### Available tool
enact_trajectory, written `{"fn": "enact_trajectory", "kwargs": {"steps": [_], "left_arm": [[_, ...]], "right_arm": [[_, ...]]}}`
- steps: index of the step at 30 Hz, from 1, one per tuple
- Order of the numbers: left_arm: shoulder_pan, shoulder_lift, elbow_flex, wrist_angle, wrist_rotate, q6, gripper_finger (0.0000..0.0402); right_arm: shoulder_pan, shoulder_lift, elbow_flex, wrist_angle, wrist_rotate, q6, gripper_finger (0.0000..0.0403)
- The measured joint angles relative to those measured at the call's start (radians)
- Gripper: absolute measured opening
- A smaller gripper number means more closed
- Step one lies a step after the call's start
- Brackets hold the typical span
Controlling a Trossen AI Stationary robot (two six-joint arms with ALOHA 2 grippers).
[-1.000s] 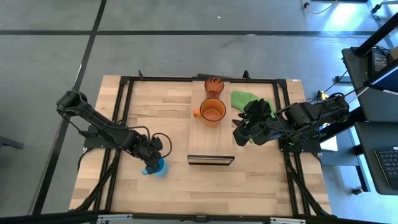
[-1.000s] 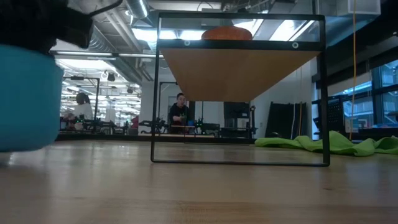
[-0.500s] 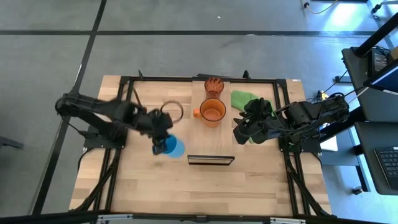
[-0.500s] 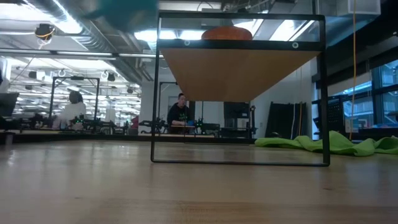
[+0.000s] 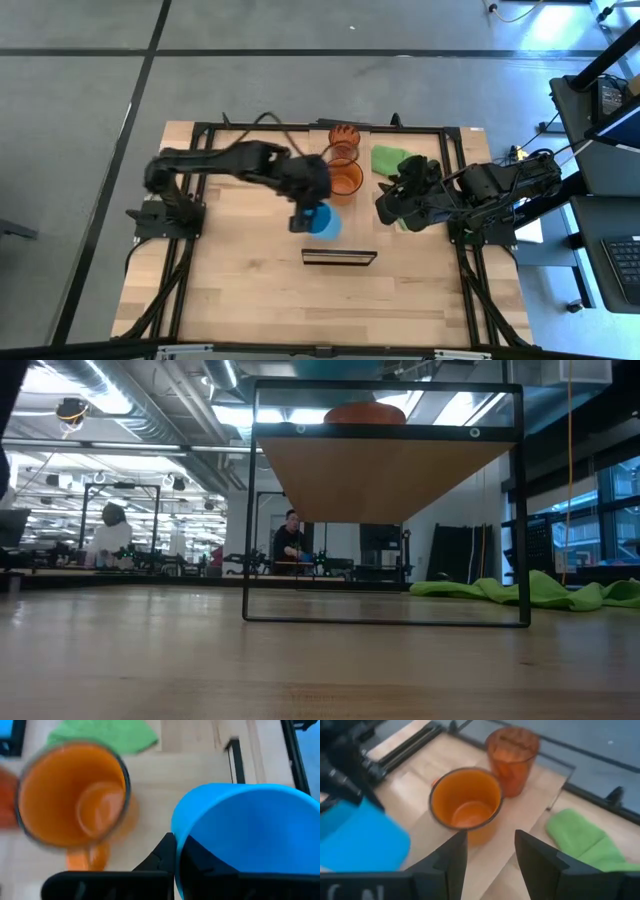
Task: Stack small to large cups/mugs on shelf
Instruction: Put the blue mug on the shelf
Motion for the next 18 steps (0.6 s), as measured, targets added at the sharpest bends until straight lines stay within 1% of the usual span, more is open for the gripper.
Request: {"fn": "enact_trajectory", "kwargs": {"steps": [2,5,9,12,15,18], "left_arm": [[0.01,0.054,0.071,-0.007,0.012,0.034,0.0001],[0.02,0.132,0.172,-0.062,0.013,0.071,0.0001],[0.022,0.207,0.263,-0.136,0.017,0.104,0.0001],[0.021,0.239,0.284,-0.139,0.018,0.125,0.0001],[0.021,0.246,0.285,-0.118,0.03,0.125,0.0001],[0.021,0.253,0.287,-0.11,0.02,0.124,0.0001]], "right_arm": [[0.0,0.0,0.0,-0.02,0.039,0.045,0.0165],[0.0,0.0,0.0,-0.069,0.091,0.123,0.0165],[0.0,0.0,0.0,-0.124,0.146,0.234,0.0165],[0.0,0.0,0.0,-0.133,0.175,0.279,0.0165],[0.0,0.0,0.0,-0.134,0.177,0.282,0.0165],[0.0,0.0,0.0,-0.134,0.178,0.282,0.0165]]}}
